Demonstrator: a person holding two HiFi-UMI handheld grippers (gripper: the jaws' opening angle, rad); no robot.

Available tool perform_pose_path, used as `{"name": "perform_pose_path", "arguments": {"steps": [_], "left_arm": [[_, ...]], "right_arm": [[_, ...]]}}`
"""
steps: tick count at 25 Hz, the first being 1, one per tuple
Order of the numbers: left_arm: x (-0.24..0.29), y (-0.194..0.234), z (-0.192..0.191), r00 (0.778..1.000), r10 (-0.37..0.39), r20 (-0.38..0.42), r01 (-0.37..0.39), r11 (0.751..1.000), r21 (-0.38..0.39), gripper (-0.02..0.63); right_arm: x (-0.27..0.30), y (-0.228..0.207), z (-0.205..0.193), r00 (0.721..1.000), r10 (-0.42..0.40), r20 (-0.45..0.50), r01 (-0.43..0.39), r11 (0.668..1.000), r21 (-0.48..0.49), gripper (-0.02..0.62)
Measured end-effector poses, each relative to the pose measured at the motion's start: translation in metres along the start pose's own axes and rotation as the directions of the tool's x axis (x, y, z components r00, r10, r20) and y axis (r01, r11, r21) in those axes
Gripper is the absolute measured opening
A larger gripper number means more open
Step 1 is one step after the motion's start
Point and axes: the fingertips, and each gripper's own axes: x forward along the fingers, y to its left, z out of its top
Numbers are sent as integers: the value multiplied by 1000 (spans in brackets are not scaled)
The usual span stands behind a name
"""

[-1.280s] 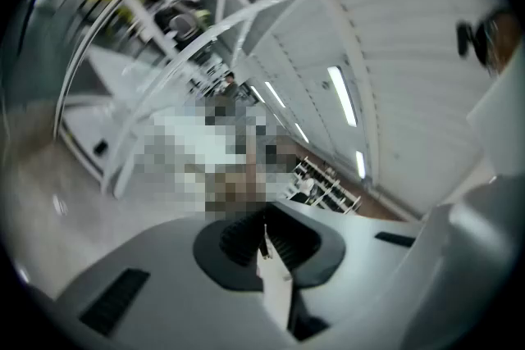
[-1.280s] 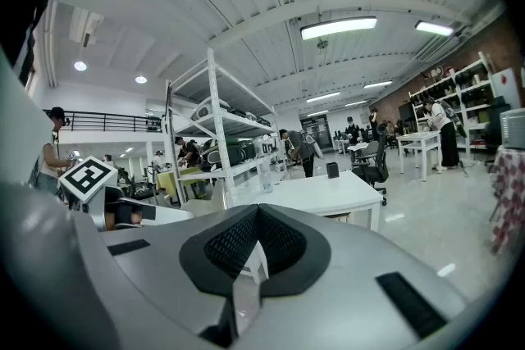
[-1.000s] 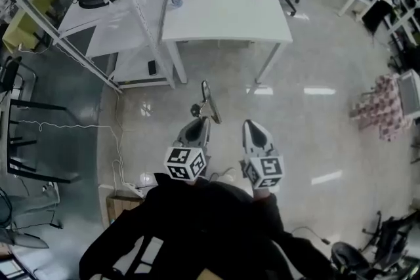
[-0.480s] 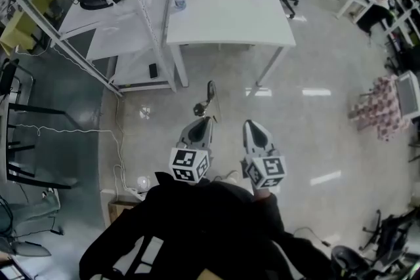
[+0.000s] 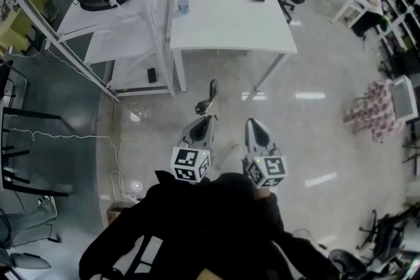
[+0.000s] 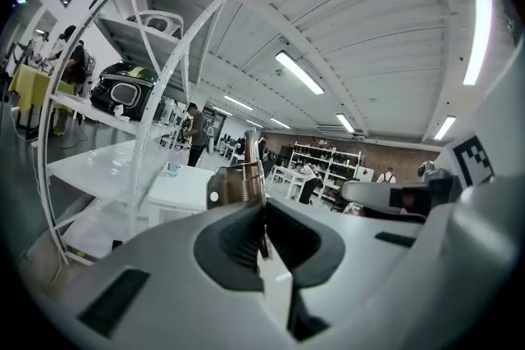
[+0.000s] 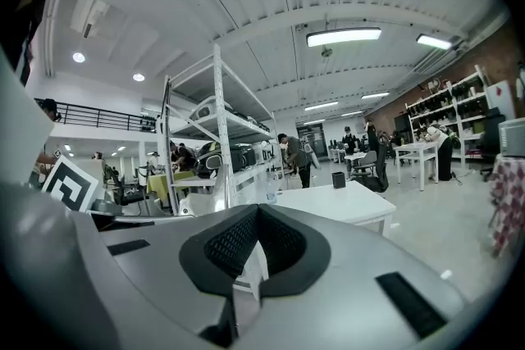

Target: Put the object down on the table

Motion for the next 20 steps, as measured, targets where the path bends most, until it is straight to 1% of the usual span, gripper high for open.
{"name": "perform_pose_path", "arguments": {"steps": [5,10,12,15,20], "left_arm": [[15,17,10,1000,8,10,-8,1000,26,8],[44,39,14,1000,27,4,-27,999,37,8],[61,46,17,999,33,2,-33,998,44,8],[92,59,23,999,48,-10,-48,997,52,8],[157,77,41,997,70,-23,-68,996,65,8]], "right_arm": [[27,0,0,1000,6,2,-6,1000,10,-11],[66,-13,-1,999,38,12,-38,999,-3,-11],[86,-24,-1,999,41,9,-41,999,-5,-11],[117,-41,8,999,43,8,-43,999,19,-11],[175,-78,21,998,69,-5,-69,997,45,-11]]}}
